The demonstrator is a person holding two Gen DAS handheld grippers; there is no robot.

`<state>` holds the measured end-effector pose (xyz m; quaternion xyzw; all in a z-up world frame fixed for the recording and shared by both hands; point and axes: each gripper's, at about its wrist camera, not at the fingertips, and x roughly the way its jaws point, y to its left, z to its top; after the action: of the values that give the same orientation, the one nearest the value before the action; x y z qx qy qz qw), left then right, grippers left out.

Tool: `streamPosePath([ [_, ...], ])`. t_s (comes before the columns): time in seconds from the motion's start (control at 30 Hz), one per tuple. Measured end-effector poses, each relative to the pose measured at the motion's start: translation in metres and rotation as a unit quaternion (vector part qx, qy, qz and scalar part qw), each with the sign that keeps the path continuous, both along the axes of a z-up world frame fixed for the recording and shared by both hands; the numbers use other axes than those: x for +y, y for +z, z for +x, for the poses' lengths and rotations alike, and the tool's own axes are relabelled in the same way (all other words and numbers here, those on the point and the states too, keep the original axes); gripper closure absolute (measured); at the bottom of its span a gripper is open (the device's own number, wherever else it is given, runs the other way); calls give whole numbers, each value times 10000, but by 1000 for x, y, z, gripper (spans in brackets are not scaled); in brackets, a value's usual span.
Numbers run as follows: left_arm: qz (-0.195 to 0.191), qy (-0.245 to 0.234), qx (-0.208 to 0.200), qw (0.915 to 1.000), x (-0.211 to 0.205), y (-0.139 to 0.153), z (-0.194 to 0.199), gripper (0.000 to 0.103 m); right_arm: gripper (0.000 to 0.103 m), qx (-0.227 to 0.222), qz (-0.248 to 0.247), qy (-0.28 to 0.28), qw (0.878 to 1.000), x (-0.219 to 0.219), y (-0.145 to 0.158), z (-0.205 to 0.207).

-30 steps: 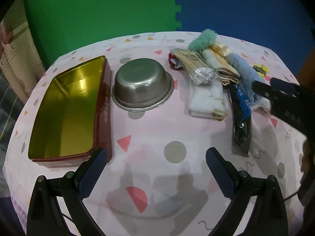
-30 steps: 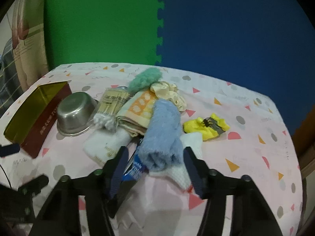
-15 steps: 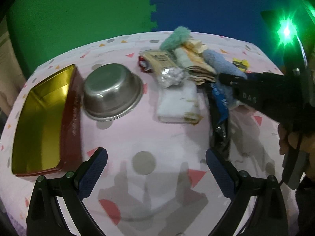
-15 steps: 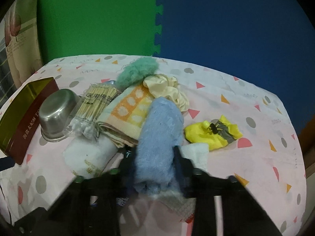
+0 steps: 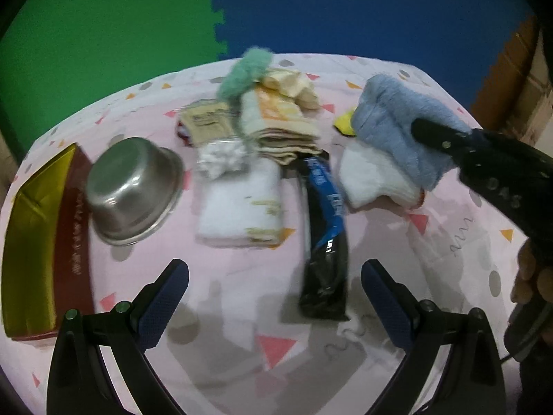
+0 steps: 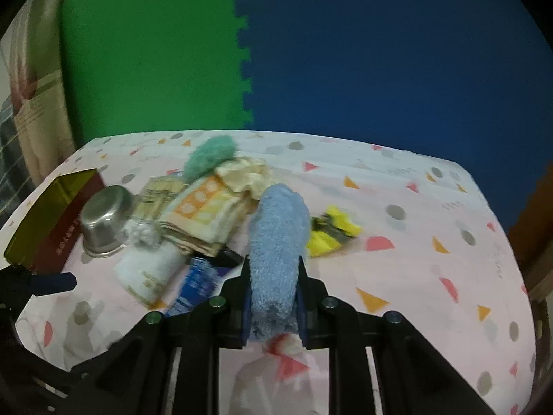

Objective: Organize soft objects
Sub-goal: 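Grasp the black-and-blue protein packet with the left gripper while the right holds the sock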

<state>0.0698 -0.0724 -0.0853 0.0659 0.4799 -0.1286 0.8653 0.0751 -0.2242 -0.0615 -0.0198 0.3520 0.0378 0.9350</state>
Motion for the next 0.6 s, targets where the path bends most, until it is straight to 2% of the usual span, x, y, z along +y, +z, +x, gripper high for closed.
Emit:
streamPosePath([
  [0.13,69,33,115,9999,-13,-8,10,8,83,-80,-46,-378,9992,-28,1,-10],
  [0.2,63,42,167,9998,-17,-13,15,20,83,-96,-184,-571,9982,-40,-2,-13],
  [0.27,128,59,275,9995,-21,-20,19,26,83,-74,-219,-718,9972,-50,-6,-14],
  [0.37,177,112,367,9991,-22,-29,22,26,83,-14,-374,-971,9946,-64,-18,-13],
  [0.5,143,172,419,9989,-22,-35,25,26,83,108,-268,-1116,9933,-78,-32,-10],
  [0.6,111,178,424,9989,-21,-35,27,27,83,301,-4,-1170,9927,-84,-45,-7],
])
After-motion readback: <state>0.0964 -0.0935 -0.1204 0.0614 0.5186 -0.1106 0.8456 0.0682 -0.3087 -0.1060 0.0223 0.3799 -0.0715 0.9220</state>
